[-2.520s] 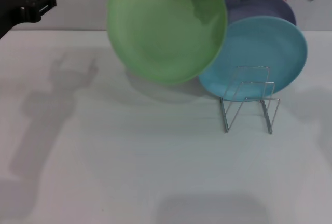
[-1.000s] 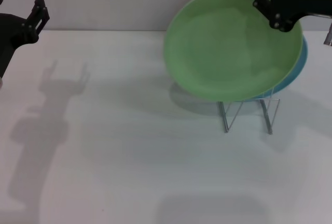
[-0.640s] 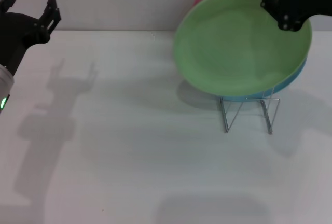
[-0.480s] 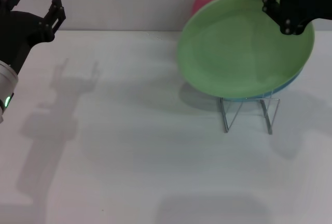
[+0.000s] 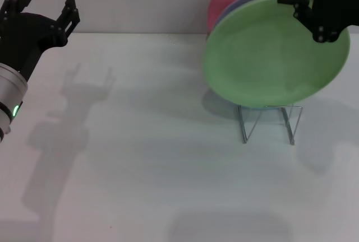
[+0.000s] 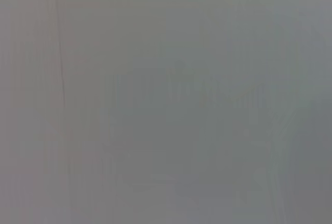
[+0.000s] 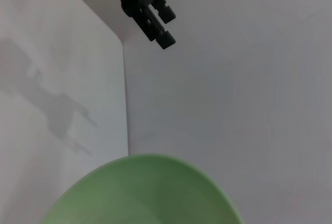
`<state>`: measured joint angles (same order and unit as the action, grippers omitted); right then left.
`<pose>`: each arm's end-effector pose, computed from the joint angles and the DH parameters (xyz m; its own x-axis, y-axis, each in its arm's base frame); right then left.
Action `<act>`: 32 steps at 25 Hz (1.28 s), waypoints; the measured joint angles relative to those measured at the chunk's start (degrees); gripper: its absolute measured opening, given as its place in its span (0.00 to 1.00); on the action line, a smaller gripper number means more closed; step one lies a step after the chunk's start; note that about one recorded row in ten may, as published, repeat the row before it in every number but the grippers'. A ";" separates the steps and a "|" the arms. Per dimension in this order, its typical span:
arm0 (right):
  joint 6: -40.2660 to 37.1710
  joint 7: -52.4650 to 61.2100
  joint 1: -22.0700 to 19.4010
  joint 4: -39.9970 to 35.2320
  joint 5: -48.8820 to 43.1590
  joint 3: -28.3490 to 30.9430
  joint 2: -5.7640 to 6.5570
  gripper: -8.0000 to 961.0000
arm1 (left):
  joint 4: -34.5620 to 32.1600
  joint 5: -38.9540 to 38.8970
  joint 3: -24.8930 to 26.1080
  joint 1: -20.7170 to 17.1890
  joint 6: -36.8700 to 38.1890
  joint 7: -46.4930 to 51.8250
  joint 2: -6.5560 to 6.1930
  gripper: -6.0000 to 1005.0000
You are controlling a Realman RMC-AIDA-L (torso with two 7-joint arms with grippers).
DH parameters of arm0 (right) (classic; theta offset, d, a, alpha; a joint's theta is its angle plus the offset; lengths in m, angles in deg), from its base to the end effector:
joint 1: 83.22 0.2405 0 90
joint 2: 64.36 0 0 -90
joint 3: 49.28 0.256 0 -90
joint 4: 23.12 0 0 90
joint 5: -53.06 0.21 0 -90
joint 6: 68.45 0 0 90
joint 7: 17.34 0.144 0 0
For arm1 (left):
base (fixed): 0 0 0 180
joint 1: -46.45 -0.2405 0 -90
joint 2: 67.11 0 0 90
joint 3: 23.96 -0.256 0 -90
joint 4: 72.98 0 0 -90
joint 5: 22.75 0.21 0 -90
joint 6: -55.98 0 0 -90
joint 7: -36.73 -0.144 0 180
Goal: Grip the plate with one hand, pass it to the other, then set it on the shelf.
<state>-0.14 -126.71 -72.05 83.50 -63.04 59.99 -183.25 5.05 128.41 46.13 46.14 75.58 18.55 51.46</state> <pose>0.1351 0.3260 0.1044 0.8319 0.4901 0.2602 0.5201 -0.5251 -0.6736 -0.2072 0.3330 0.0191 0.7708 -0.0528 0.6349 0.6159 -0.1929 -0.7638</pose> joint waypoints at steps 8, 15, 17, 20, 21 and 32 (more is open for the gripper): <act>0.26 -1.54 -2.90 0.18 -0.32 -0.26 -0.24 0.05 | 0.11 0.00 -1.18 0.31 0.00 0.00 -0.01 0.79; -0.63 -1.70 -5.01 0.49 -0.19 -0.45 -0.40 0.05 | -0.43 0.00 -1.82 0.97 0.20 -0.01 -0.04 0.79; -0.64 -1.71 -5.77 0.81 -0.20 -0.22 -0.40 0.05 | -0.69 0.01 -2.21 1.39 0.22 -0.01 -0.01 0.79; -0.65 -1.72 -6.11 0.97 -0.41 -0.16 -0.40 0.10 | -0.70 0.00 -2.24 1.63 0.23 -0.01 0.00 0.79; -0.64 -1.72 -6.43 1.20 -0.60 -0.22 -0.40 0.14 | -0.71 0.01 -2.24 1.72 0.24 0.00 0.00 0.79; -3.92 -2.54 -8.59 -2.40 18.85 -1.88 -0.62 0.51 | -1.93 0.01 -2.33 2.52 0.91 -0.01 -0.01 0.79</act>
<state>-4.06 -129.26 -80.64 81.09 -44.18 58.10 -183.88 3.12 128.42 43.79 48.67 76.49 18.54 51.45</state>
